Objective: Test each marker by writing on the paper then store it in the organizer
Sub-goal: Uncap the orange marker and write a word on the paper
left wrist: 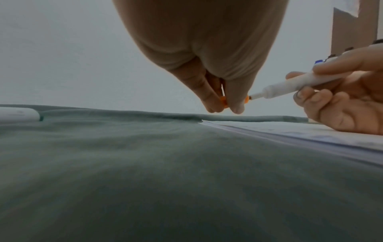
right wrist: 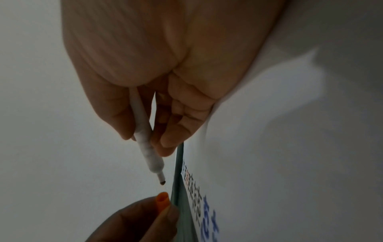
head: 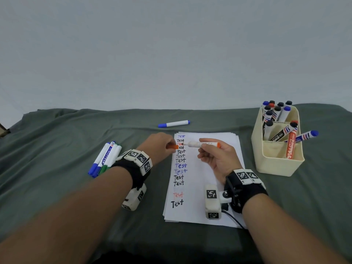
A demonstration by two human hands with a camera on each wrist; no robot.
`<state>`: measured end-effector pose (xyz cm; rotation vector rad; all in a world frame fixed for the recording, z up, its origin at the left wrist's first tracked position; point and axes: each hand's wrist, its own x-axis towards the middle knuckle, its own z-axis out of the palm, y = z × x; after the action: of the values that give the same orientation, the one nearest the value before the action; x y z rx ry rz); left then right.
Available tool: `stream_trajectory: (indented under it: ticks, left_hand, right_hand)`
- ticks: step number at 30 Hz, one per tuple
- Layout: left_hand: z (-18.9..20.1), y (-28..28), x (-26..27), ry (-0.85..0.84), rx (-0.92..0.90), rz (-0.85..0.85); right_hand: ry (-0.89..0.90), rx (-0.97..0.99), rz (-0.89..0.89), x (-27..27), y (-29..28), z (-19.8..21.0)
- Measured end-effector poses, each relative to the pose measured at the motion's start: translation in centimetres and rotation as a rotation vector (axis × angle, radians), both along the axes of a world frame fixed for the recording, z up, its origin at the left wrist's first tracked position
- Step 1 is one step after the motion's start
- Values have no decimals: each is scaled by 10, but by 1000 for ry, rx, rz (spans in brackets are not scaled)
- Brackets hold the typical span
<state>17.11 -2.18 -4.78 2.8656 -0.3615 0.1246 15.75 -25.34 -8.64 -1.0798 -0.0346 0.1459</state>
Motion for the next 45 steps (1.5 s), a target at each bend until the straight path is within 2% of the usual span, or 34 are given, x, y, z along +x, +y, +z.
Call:
stream_trajectory:
  ticks: [6, 16, 30, 41, 45]
  left_hand:
    - [0, -16, 1, -27, -24, -56]
    - [1, -13, 3, -36, -9, -4]
    - [1, -12, -3, -74, -100, 7]
    - [8, -22, -10, 26, -46, -112]
    - [7, -26, -8, 52, -3, -90]
  right_hand:
    - [-5, -25, 21, 0, 1, 1]
    - [-1, -24, 8, 0, -1, -1]
    - [9, 25, -44, -1, -2, 3]
    - [-5, -41, 19, -3, -1, 3]
    - [-30, -108, 20, -3, 1, 1]
